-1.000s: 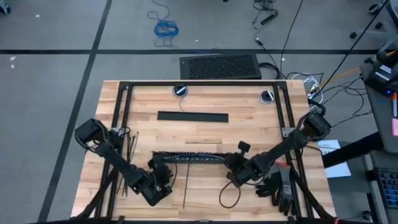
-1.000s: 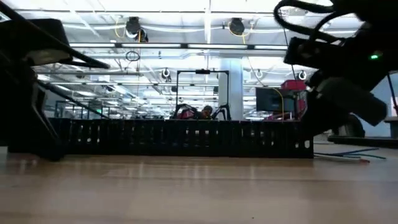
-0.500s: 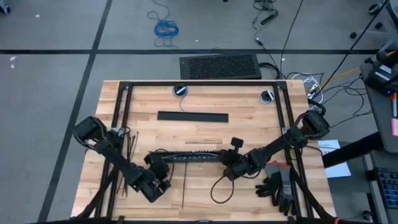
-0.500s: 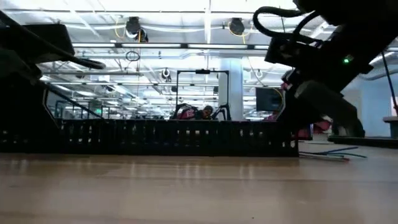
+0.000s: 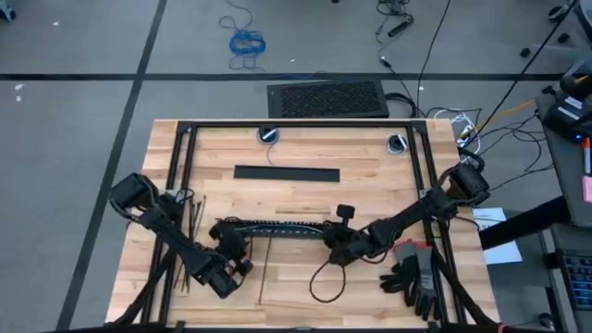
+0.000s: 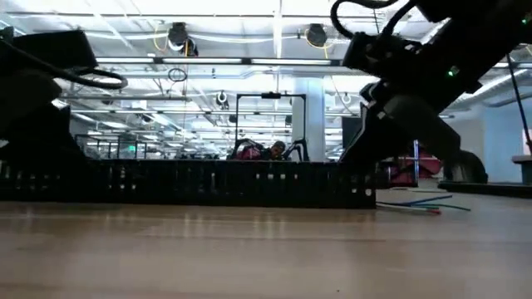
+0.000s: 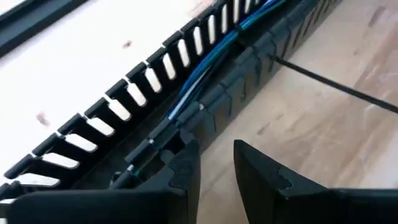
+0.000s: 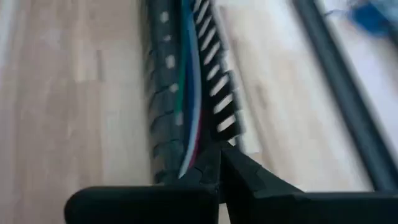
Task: Ziptie cables
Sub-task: Put the cable wires into the cable duct, then close the cable duct
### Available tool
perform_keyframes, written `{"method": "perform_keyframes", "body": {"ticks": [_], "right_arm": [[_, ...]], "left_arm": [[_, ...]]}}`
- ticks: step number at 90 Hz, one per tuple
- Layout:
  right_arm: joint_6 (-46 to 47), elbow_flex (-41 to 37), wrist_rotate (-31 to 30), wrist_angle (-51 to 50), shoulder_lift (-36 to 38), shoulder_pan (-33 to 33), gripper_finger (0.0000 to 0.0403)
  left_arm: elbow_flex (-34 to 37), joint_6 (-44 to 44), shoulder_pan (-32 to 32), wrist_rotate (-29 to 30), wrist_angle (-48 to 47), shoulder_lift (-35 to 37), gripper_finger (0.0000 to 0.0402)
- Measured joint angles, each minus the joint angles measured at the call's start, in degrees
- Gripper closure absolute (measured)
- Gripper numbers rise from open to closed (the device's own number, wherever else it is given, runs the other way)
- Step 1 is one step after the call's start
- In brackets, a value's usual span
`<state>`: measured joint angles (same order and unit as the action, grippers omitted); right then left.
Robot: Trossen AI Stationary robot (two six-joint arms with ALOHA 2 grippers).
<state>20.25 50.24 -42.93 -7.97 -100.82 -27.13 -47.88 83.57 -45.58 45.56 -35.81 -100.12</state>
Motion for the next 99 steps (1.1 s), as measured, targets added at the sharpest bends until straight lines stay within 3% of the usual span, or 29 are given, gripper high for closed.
{"method": "perform_keyframes", "body": {"ticks": [30, 43, 56, 70, 75, 85, 99], "right_arm": [[1.4, 0.0, -19.5, 0.1, 0.0, -7.0, 0.0383], [10.1, 0.0, -21.0, 2.1, 0.0, -7.9, 0.0364], [14.3, 0.0, -14.2, 7.4, 0.1, -7.9, 0.0339], [9.2, 0.0, 7.6, 17.0, 1.2, -6.2, 0.0323], [6.0, 0.0, 12.6, 19.5, 1.9, -5.8, 0.0321], [-1.0, 0.1, 14.3, 24.4, 3.2, -5.3, 0.0321], [-3.3, 0.1, 14.8, 33.5, 3.7, -2.6, 0.032]], "left_arm": [[0.0, -0.3, -0.7, 0.3, 6.6, 0.7, 0.0308], [0.0, -0.4, -1.7, -1.0, 6.6, 3.3, 0.0308], [0.0, -2.8, -2.7, -1.1, 7.9, 7.4, 0.0308], [-0.8, -7.2, -4.2, -1.4, 8.5, 12.9, 0.0308], [-1.1, -9.5, -4.6, -1.0, 8.2, 15.1, 0.0308], [-1.4, -14.7, -4.8, 3.0, 8.3, 19.8, 0.0308], [-1.4, -19.3, -3.9, 9.0, 8.0, 23.6, 0.0308]]}}
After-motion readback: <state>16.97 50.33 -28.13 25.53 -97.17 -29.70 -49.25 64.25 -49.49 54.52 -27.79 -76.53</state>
